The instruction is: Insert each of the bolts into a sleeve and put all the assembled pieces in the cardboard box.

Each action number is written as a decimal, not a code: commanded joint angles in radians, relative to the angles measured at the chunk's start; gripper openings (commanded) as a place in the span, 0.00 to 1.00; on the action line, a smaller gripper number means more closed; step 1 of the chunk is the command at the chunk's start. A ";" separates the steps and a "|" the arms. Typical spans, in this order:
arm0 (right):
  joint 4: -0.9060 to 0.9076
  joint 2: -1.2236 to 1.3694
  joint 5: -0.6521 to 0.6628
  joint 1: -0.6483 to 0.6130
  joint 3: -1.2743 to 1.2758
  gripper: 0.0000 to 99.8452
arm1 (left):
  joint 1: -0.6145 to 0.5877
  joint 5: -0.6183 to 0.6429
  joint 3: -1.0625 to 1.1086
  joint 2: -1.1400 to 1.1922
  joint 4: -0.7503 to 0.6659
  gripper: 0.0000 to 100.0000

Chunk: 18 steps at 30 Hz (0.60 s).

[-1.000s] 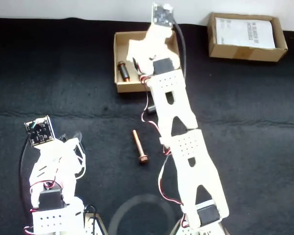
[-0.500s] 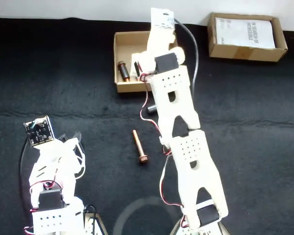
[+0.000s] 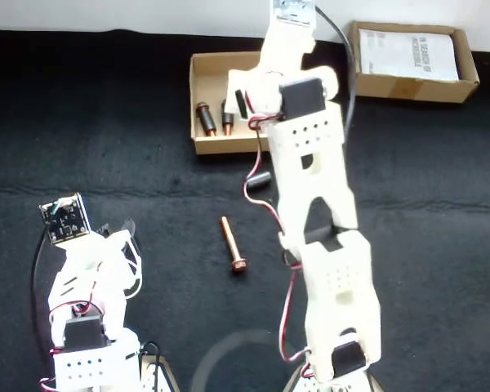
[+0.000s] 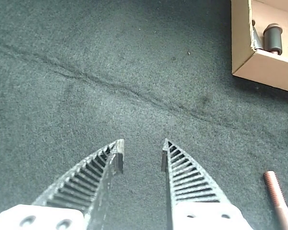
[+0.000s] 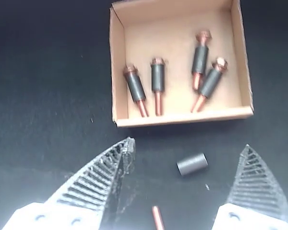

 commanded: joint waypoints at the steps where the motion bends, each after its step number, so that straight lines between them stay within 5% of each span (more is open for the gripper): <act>1: 0.008 -0.203 -0.011 -0.004 0.252 0.30 | -0.012 -0.005 0.018 -0.022 -0.012 0.15; 18: -0.114 -0.289 -0.230 -0.004 0.782 0.30 | -0.012 -0.005 0.018 -0.022 -0.012 0.15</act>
